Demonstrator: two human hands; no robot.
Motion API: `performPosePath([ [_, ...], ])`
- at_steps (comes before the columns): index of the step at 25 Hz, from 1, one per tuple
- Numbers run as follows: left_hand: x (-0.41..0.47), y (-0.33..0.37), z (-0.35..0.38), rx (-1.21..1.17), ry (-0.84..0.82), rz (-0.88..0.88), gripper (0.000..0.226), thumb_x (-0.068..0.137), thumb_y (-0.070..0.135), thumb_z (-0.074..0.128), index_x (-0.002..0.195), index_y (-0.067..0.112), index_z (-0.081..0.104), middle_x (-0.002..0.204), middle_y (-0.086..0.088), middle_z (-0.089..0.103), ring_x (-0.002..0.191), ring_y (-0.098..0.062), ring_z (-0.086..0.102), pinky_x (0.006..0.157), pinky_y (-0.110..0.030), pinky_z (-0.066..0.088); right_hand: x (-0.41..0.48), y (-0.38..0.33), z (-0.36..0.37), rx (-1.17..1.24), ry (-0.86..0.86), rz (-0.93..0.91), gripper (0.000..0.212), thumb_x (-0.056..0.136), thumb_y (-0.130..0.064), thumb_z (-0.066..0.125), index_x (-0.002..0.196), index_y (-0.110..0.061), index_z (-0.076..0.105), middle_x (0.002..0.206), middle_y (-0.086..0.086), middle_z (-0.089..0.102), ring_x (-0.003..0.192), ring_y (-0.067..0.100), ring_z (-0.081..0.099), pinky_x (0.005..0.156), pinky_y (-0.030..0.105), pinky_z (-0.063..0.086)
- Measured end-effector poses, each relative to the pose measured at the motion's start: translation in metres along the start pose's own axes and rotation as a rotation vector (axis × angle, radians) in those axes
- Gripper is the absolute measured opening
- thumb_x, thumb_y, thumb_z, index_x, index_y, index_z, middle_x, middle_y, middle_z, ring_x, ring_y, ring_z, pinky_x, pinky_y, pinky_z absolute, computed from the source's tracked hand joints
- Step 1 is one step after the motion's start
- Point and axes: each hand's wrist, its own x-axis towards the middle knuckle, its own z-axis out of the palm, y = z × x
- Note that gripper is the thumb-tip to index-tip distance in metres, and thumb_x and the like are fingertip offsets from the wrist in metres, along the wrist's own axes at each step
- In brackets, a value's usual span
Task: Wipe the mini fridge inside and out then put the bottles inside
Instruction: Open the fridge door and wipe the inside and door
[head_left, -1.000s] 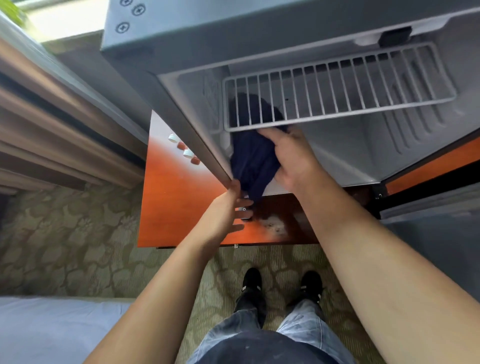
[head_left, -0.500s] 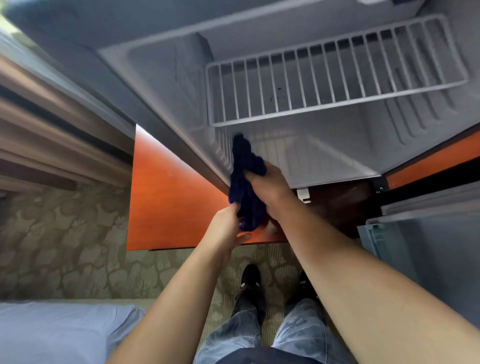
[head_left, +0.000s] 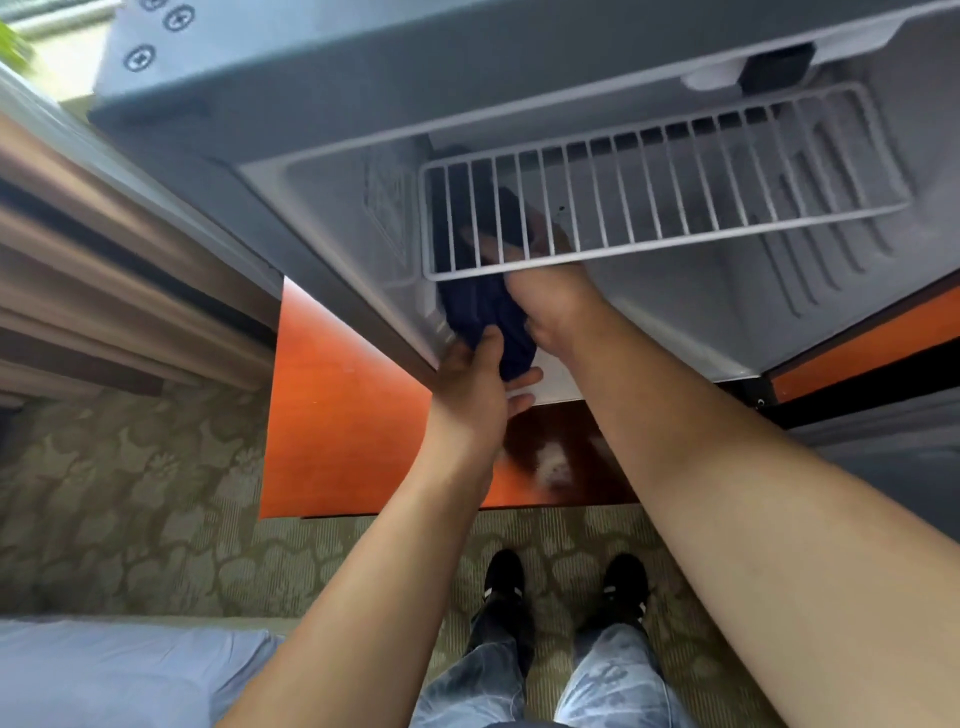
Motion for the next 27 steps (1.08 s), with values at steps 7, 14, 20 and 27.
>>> performPosePath([
  [7, 0.033, -0.038, 0.026, -0.145, 0.041, -0.137, 0.021, 0.11, 0.03, 0.045, 0.128, 0.029, 0.056, 0.12, 0.003, 0.068, 0.096, -0.003, 0.063, 0.097, -0.038, 0.055, 0.033, 0.053, -0.041, -0.301, 0.145, 0.22, 0.036, 0.096, -0.02, 0.073, 0.131, -0.015, 0.067, 0.122, 0.008, 0.073, 0.108, 0.024, 0.07, 0.097, 0.039, 0.059],
  [14, 0.068, -0.002, 0.087, -0.27, -0.163, 0.002, 0.027, 0.109, 0.03, 0.047, 0.133, 0.03, 0.059, 0.115, 0.005, 0.071, 0.091, -0.01, 0.071, 0.084, -0.038, 0.062, 0.012, 0.023, -0.103, 0.093, 0.495, 0.04, 0.02, 0.097, -0.007, 0.066, 0.117, -0.012, 0.069, 0.101, 0.016, 0.076, 0.084, 0.029, 0.074, 0.068, 0.04, 0.064],
  [20, 0.069, 0.033, 0.175, 0.148, -0.526, 0.32, 0.02, 0.105, 0.029, 0.053, 0.124, 0.031, 0.062, 0.111, 0.01, 0.073, 0.101, -0.002, 0.07, 0.091, -0.029, 0.059, -0.016, -0.01, -0.114, 0.214, 0.751, -0.134, 0.045, 0.105, -0.037, 0.057, 0.149, -0.038, 0.048, 0.136, -0.005, 0.067, 0.121, 0.013, 0.067, 0.105, 0.042, 0.055],
  [27, 0.045, 0.009, 0.178, 0.237, -0.621, 0.288, 0.02, 0.104, 0.023, 0.05, 0.109, 0.024, 0.069, 0.094, 0.006, 0.075, 0.088, -0.005, 0.07, 0.081, -0.026, 0.052, -0.091, 0.011, -0.104, 0.22, 0.796, -0.203, 0.045, 0.11, -0.026, 0.048, 0.152, -0.042, 0.047, 0.138, -0.016, 0.066, 0.121, -0.001, 0.064, 0.101, 0.027, 0.052],
])
